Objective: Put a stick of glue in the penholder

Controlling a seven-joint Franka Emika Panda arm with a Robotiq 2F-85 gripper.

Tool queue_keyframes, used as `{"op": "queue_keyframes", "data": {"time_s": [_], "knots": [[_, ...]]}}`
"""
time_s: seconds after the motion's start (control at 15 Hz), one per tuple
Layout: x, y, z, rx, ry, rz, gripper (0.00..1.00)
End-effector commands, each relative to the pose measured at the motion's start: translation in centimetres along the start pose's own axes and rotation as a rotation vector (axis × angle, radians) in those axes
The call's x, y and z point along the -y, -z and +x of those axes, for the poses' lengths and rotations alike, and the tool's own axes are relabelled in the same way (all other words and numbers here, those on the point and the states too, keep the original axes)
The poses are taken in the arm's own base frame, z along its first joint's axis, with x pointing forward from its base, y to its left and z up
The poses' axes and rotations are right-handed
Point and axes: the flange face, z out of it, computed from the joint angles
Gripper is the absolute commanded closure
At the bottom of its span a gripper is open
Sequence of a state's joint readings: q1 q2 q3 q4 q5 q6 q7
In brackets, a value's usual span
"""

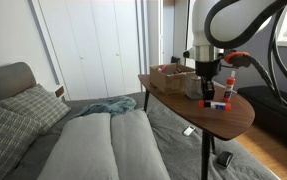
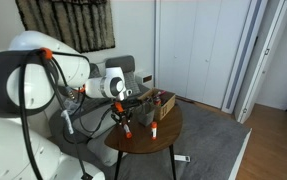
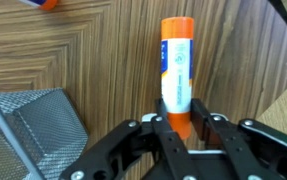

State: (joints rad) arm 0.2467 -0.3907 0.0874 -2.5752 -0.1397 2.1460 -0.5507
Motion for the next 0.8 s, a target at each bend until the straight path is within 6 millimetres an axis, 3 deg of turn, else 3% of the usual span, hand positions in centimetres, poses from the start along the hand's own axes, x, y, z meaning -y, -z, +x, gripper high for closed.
{"op": "queue_keyframes", "data": {"time_s": [0.0,0.4,0.73], "knots": [[-0.2,4.1,-3.0,-0.011,-0.050,-0.004,0.92],[-1.0,11.3,-6.9,-0.203,-0.153,0.005,0.92],[-2.7,14.1,-7.3,-0.433,-0.293,-0.032,0.92]]}}
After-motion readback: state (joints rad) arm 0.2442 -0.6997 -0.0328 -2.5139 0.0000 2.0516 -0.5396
